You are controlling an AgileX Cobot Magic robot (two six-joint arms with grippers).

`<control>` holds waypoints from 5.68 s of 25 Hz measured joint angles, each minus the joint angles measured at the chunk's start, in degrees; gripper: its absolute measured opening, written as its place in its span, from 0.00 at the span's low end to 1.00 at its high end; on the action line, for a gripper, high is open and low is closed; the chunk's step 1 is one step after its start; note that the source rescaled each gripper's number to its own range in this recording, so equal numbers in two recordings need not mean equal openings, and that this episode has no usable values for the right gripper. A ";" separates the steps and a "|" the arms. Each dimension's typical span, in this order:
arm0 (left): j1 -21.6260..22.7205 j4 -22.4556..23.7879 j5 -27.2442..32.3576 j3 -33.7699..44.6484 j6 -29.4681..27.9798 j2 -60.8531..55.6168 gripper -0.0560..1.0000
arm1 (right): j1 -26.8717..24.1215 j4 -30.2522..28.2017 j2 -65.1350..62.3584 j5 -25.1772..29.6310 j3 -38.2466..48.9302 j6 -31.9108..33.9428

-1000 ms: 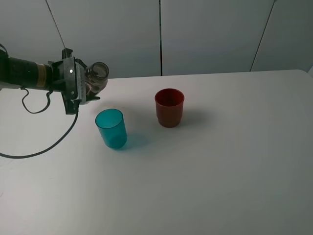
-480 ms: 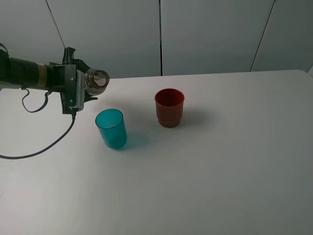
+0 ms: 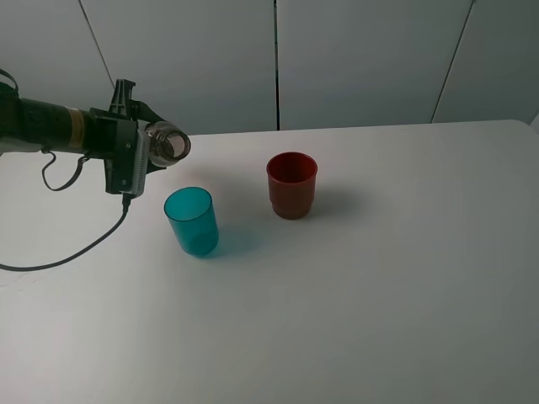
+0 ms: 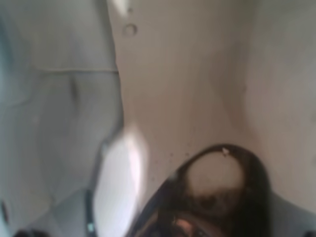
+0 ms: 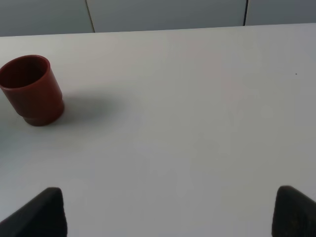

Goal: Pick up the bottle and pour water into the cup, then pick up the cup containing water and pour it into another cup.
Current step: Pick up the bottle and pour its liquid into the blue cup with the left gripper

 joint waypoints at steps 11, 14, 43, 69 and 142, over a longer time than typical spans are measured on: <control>-1.06 -1.80 -0.03 0.00 8.38 0.00 0.05 | 0.00 0.00 0.00 0.00 0.00 0.00; -1.18 -2.32 -0.14 0.00 10.08 0.00 0.05 | 0.00 0.00 0.00 0.00 0.00 0.00; -2.47 -8.34 -1.13 0.00 28.73 0.00 0.05 | 0.00 0.00 0.00 0.00 0.00 0.00; -3.19 -8.12 -3.22 0.00 37.26 0.00 0.05 | 0.00 0.00 0.00 0.00 0.00 0.00; -3.19 -15.59 -0.79 0.00 52.41 0.00 0.05 | 0.00 0.00 0.00 0.00 0.00 0.00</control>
